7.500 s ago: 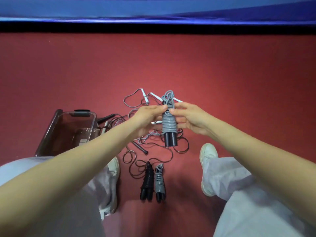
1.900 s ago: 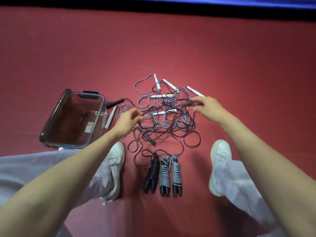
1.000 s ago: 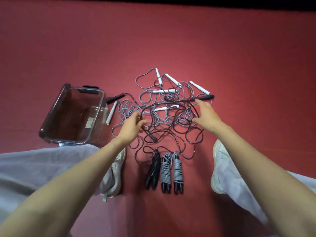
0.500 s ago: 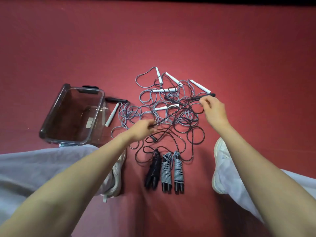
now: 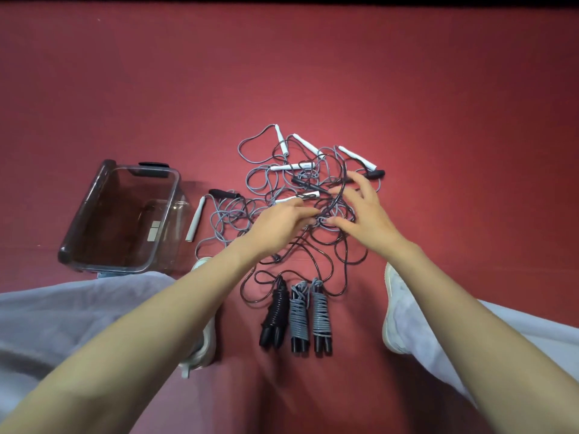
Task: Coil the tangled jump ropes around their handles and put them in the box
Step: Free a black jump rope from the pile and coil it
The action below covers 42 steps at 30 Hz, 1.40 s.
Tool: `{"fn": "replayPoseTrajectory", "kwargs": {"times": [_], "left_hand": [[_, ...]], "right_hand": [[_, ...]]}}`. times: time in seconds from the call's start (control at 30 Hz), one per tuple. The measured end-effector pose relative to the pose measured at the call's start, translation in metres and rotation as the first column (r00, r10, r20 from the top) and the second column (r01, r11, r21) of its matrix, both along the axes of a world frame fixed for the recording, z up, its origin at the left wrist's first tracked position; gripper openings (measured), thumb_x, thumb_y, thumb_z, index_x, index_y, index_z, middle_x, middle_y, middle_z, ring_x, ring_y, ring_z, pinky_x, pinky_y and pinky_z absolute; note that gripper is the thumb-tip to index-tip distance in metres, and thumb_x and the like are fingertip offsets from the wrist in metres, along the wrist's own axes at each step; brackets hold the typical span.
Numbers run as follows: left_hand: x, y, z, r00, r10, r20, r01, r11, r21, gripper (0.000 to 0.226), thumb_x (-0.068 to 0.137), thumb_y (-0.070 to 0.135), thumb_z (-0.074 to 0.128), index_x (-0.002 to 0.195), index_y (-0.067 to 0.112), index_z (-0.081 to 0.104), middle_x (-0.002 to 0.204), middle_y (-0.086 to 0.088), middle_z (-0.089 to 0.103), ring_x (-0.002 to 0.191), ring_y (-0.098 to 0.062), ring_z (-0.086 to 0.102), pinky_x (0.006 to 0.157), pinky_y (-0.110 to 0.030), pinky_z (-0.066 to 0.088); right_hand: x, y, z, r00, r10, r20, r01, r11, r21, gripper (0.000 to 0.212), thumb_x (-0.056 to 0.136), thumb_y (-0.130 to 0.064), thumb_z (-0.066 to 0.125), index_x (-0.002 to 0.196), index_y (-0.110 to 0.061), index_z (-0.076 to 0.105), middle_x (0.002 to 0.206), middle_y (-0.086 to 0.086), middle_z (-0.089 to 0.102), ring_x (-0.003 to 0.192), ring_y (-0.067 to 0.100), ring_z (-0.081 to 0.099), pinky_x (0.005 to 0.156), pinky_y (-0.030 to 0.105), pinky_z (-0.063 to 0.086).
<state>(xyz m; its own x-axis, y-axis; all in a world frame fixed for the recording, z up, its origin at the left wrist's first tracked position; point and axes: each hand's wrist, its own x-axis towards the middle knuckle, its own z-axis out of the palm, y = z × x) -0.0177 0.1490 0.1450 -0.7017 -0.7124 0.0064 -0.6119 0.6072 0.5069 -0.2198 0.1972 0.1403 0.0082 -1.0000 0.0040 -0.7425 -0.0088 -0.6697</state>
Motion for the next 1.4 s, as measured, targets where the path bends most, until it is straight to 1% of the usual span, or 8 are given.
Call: {"fn": "replayPoseTrajectory", "kwargs": {"times": [0.1, 0.2, 0.33, 0.63, 0.87, 1.13, 1.3, 1.4], "left_hand": [[-0.003, -0.007, 0.0, 0.997, -0.023, 0.075, 0.02, 0.999, 0.034, 0.033, 0.102, 0.027, 0.045, 0.13, 0.017, 0.059, 0.098, -0.002, 0.044, 0.094, -0.026, 0.053, 0.077, -0.036, 0.045], [-0.006, -0.01, -0.004, 1.0, -0.008, 0.004, 0.007, 0.994, 0.108, 0.032, 0.101, 0.021, 0.047, 0.128, 0.009, 0.06, 0.092, -0.002, 0.044, 0.087, -0.022, 0.048, 0.075, -0.027, 0.036], [-0.007, -0.015, -0.011, 0.966, 0.2, -0.161, -0.153, 0.952, 0.266, 0.029, 0.099, 0.02, 0.053, 0.123, 0.009, 0.064, 0.103, -0.006, 0.063, 0.093, -0.015, 0.053, 0.076, -0.008, 0.032], [0.056, -0.13, -0.099, 0.754, 0.639, 0.153, -0.656, 0.716, 0.241, 0.042, 0.08, -0.011, 0.046, 0.115, -0.001, 0.068, 0.115, -0.027, 0.065, 0.11, -0.038, 0.06, 0.092, -0.034, 0.04], [0.089, -0.2, -0.186, 0.709, 0.442, 0.55, -0.511, 0.859, -0.033, 0.039, 0.09, 0.015, 0.055, 0.13, 0.014, 0.055, 0.128, -0.018, 0.05, 0.12, -0.039, 0.043, 0.102, -0.043, 0.033], [0.086, -0.214, -0.196, 0.74, 0.307, 0.599, -0.256, 0.951, -0.171, 0.034, 0.091, 0.001, 0.039, 0.124, -0.002, 0.043, 0.122, -0.023, 0.051, 0.113, -0.04, 0.053, 0.114, -0.05, 0.013], [0.077, -0.203, -0.162, 0.857, 0.262, 0.443, -0.215, 0.964, -0.155, 0.021, 0.087, -0.001, 0.042, 0.107, -0.008, 0.046, 0.107, -0.031, 0.045, 0.084, -0.048, 0.055, 0.068, -0.05, 0.038], [0.078, -0.189, -0.137, 0.869, 0.297, 0.396, -0.262, 0.955, -0.141, 0.027, 0.087, 0.008, 0.031, 0.104, -0.008, 0.045, 0.103, -0.029, 0.044, 0.084, -0.046, 0.054, 0.067, -0.054, 0.041]], "right_hand": [[0.003, 0.001, 0.0, 0.994, -0.101, 0.035, 0.106, 0.978, -0.181, 0.057, 0.077, -0.018, 0.078, 0.123, -0.009, 0.046, 0.126, 0.003, 0.037, 0.094, 0.008, 0.043, 0.083, 0.034, 0.048], [0.007, -0.005, -0.005, 0.993, 0.118, 0.006, -0.118, 0.992, -0.032, 0.044, 0.088, -0.018, 0.067, 0.13, -0.019, 0.053, 0.125, -0.003, 0.048, 0.092, -0.007, 0.045, 0.084, 0.018, 0.044], [0.013, -0.022, -0.024, 0.999, 0.047, 0.001, -0.047, 0.999, 0.012, 0.019, 0.096, -0.017, 0.056, 0.102, -0.004, 0.069, 0.095, 0.01, 0.065, 0.095, 0.027, 0.057, 0.077, 0.023, 0.032], [0.01, -0.091, -0.096, 0.965, -0.247, 0.089, 0.237, 0.965, 0.114, 0.02, 0.095, -0.016, 0.057, 0.104, -0.003, 0.069, 0.09, 0.011, 0.059, 0.082, 0.017, 0.047, 0.072, 0.021, 0.03], [0.023, -0.132, -0.158, 0.959, -0.271, 0.078, 0.258, 0.955, 0.144, 0.016, 0.094, -0.02, 0.059, 0.096, -0.008, 0.069, 0.08, -0.001, 0.054, 0.078, 0.017, 0.049, 0.07, 0.026, 0.034], [0.028, -0.13, -0.166, 0.941, -0.333, 0.051, 0.322, 0.933, 0.158, 0.019, 0.094, -0.022, 0.06, 0.096, -0.006, 0.07, 0.078, -0.003, 0.055, 0.094, 0.027, 0.049, 0.081, 0.032, 0.039], [0.024, -0.125, -0.14, 0.935, -0.352, 0.036, 0.343, 0.927, 0.154, 0.021, 0.096, -0.025, 0.056, 0.097, -0.008, 0.069, 0.087, 0.005, 0.066, 0.096, 0.028, 0.053, 0.076, 0.028, 0.035], [0.026, -0.116, -0.119, 0.939, -0.341, 0.043, 0.329, 0.928, 0.175, 0.019, 0.095, -0.023, 0.057, 0.091, -0.009, 0.067, 0.084, 0.007, 0.067, 0.088, 0.028, 0.059, 0.069, 0.029, 0.035]]}}
